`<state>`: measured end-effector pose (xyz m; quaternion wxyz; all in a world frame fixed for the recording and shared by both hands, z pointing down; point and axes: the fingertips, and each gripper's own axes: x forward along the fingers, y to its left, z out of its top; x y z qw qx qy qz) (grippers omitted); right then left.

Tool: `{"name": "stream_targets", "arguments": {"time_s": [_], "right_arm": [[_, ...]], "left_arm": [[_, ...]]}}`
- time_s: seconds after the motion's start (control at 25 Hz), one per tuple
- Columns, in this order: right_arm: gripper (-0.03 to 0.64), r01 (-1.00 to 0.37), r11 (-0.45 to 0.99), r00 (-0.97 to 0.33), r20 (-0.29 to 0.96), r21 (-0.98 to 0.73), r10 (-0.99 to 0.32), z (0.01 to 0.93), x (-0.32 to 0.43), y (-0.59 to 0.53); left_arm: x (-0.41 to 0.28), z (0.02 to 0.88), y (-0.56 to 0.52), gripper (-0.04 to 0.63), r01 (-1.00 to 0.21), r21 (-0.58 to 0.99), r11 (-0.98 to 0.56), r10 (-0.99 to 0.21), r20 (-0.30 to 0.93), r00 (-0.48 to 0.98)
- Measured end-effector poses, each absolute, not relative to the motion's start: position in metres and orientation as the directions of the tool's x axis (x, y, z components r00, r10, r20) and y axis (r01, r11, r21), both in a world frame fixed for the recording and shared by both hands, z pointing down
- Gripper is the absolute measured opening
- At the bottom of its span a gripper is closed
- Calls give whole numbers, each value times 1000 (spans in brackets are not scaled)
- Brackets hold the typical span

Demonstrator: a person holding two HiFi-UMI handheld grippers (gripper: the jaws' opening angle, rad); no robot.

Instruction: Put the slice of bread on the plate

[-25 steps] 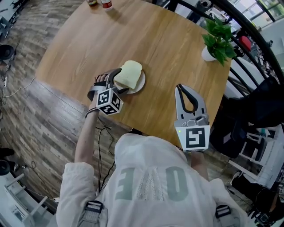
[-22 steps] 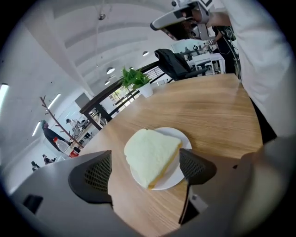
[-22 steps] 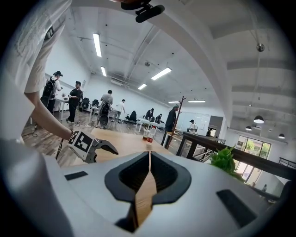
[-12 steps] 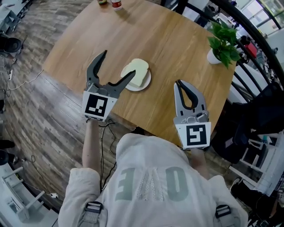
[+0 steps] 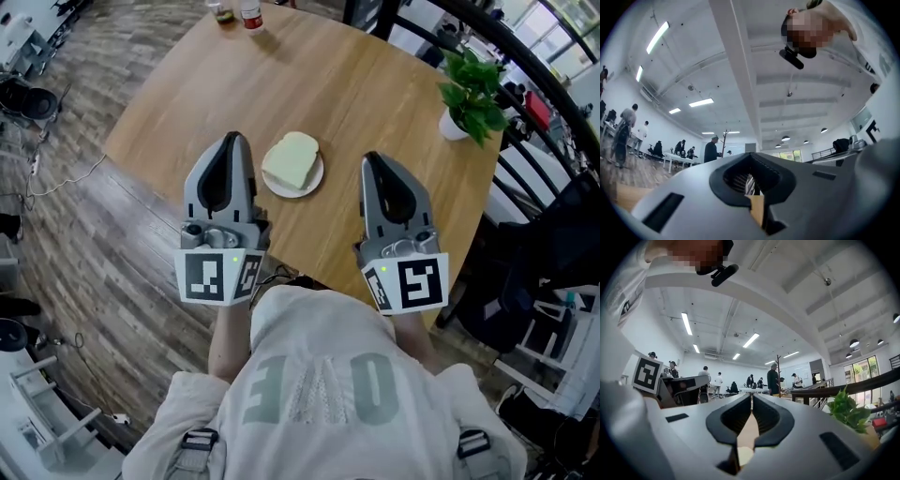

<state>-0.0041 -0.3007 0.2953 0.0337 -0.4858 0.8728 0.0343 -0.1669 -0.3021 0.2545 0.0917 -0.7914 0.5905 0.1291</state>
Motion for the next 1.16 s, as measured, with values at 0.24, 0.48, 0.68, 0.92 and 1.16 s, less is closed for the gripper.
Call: {"name": "stream_targets", "arguments": {"time_s": [0.24,0.48,0.68,0.92,1.16], "right_arm": [[18,-856,516,-517,-52,36,-854,303,-6,-298],[18,-851,523,-524,-41,36,-851,305,-7,-296],[18,-850,525,-527,-31,43,-850,309,-8,-295],[18,-842,538,-539,-22,49,-842,310,-13,-294],[18,-838,543,-544,-10,59,-839,314,-17,-294]], "left_arm": [[-178,267,-302,8,-979,-2,-203,-953,-229,198],[-192,275,-299,8,-991,-40,-124,-976,-177,129],[-191,278,-294,8,-990,-53,-127,-976,-170,135],[-193,284,-294,8,-990,-65,-123,-981,-143,132],[-197,290,-296,8,-991,-59,-124,-984,-123,130]]}}
